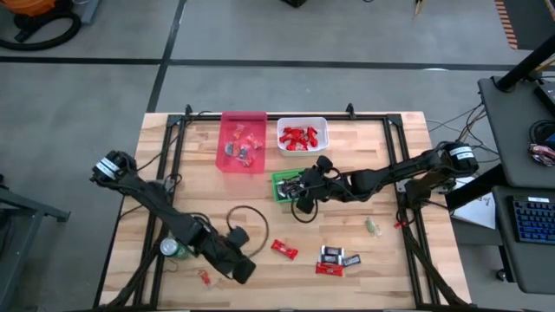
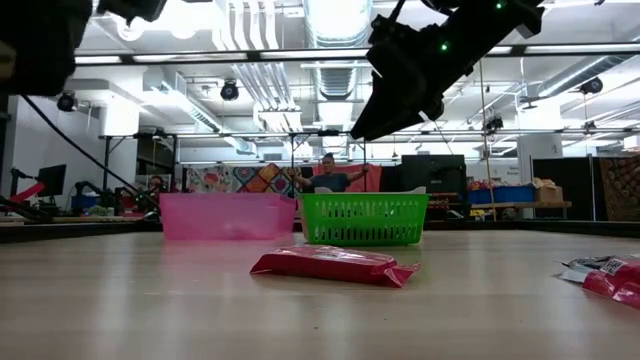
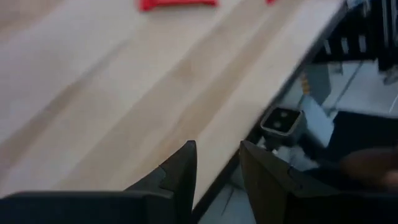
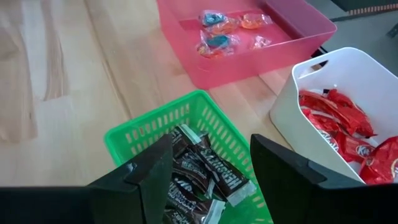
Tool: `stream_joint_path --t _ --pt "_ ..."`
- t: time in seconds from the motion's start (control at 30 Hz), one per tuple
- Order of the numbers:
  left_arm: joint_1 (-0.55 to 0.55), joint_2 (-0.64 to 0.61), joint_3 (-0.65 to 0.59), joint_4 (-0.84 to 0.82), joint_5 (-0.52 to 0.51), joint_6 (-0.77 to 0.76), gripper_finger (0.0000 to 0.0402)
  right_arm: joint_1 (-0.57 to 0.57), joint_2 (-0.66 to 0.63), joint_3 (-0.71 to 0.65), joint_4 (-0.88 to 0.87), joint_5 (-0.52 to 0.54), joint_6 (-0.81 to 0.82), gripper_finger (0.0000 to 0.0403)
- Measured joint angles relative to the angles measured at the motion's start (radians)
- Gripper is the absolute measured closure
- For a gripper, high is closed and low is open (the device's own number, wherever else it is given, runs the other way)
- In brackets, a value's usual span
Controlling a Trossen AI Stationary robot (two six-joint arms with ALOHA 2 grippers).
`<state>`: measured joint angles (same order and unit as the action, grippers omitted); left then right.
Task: Sort candy
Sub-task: Put the orange candy r into the red bin
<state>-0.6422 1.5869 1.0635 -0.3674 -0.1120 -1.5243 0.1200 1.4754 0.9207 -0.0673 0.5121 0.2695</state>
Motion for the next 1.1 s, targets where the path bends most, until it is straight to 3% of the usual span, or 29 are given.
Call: stream_joint_path --t 0.13,0.27,0.4,0.67,0.9,1.1 --pt "-0.005 0.104 0.166 -0.213 0.025 0.068 0.0295 0.0 0.0 0.0 0.003 0.0 0.0 0.0197" --pt "-0.028 0.219 0.357 -0.578 0.029 0.004 0.0295 0.0 -0.001 0.0 0.006 -0.04 0.0 0.0197" --pt "-0.053 0.314 0.5 -0.8 0.052 -0.025 0.0295 0.002 -0.001 0.0 0.006 -0.086 0.001 0.0197" --pt "-0.119 0.36 0.52 -0.826 0.155 -0.161 0.0302 0.027 -0.001 0.0 0.006 -0.102 0.007 0.0197" --pt "-0.205 0.378 0.515 -0.821 0.161 -0.25 0.031 0.035 -0.001 0.0 0.007 -0.101 0.008 0.0197" --pt "-0.219 0.402 0.513 -0.821 0.167 -0.247 0.0273 0.035 -0.001 0.0 0.023 -0.102 0.008 0.0197"
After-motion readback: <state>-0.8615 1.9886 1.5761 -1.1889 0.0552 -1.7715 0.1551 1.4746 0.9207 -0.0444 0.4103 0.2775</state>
